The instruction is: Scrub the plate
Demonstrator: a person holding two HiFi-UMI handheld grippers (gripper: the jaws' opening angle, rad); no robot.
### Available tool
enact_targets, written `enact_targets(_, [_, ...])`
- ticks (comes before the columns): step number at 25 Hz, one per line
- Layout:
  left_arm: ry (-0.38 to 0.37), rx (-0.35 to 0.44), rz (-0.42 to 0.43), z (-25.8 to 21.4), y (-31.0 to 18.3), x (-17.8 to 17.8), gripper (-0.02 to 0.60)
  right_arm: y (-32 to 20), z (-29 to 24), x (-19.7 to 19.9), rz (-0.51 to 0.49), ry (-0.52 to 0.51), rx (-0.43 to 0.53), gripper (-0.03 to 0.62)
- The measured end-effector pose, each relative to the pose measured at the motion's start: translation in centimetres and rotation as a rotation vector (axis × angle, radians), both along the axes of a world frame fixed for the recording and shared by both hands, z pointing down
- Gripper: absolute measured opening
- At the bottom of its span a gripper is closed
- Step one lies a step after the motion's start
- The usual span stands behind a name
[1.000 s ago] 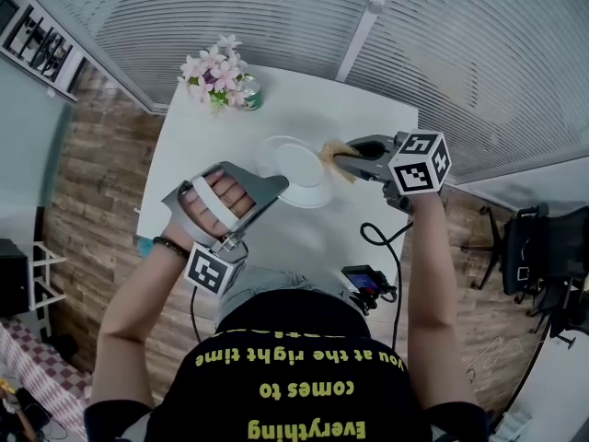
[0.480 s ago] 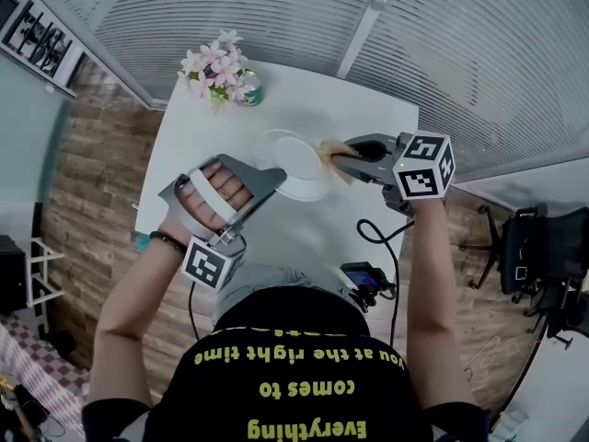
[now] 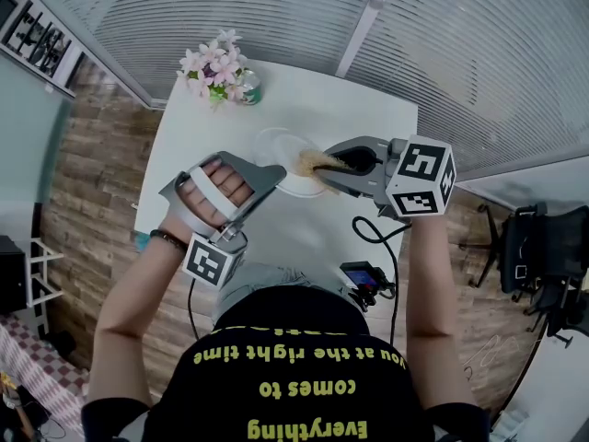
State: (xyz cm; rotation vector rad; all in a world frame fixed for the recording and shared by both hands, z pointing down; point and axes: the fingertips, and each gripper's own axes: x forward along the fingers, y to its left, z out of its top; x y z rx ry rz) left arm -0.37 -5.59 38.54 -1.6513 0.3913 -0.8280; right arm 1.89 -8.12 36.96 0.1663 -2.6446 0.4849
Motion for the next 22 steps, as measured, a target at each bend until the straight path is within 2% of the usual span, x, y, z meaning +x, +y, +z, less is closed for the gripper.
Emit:
enact_targets(6, [-0.003,-0.009,-0.007,0.1,-0.3,0.0,0.009,2.3,-1.3,-1.9,-0.09,0.022,0.044,0.051])
enact_targets(12, [-0.005,-0.01,-0.011,0.2,-0.4,-0.1,0.009,3.3,-1.9,-2.6,-0.133,0.035,0.062,0.051])
enact_targets(22, [0.001,0.001,-0.006,0.0,-0.3,-0.2,0.009,1.3,-0.4,-1.0,-0.058,0.042,0.023,0.051])
